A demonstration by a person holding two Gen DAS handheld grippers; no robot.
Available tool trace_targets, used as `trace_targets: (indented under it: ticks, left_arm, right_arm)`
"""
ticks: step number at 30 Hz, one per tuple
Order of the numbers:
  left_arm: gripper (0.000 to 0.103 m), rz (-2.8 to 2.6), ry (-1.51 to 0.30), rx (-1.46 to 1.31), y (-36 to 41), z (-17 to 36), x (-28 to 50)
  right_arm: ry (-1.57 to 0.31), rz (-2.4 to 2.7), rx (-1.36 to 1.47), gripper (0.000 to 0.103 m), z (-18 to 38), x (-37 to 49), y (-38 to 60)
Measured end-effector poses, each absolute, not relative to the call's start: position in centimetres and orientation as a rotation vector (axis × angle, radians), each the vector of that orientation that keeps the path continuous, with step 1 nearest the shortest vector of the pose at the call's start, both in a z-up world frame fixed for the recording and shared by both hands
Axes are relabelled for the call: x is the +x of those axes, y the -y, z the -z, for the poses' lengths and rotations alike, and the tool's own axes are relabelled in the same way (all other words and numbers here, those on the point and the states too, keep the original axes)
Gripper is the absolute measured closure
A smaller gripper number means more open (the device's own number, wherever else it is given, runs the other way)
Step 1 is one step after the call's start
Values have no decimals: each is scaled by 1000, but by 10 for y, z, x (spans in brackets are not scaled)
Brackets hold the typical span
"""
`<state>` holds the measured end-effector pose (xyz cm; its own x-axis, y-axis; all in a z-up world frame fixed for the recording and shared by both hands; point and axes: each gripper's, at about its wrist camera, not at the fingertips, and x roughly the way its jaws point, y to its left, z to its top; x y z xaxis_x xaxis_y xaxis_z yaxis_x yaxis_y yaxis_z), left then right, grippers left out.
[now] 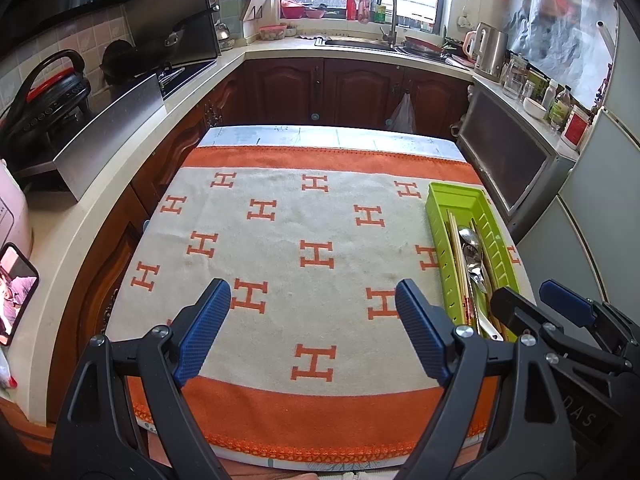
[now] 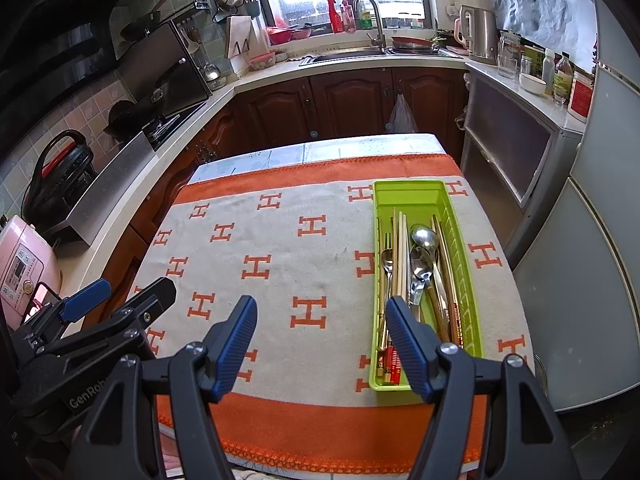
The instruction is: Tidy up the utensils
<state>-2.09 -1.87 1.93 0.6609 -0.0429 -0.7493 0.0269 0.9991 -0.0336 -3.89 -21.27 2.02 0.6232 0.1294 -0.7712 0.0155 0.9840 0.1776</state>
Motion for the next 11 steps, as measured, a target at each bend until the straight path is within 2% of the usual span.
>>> trace_targets:
  ticks: [11]
  left_arm:
    - [20, 41, -869, -35, 11, -13, -13]
  right_arm:
    - [-921, -62, 160, 36, -16, -32, 206]
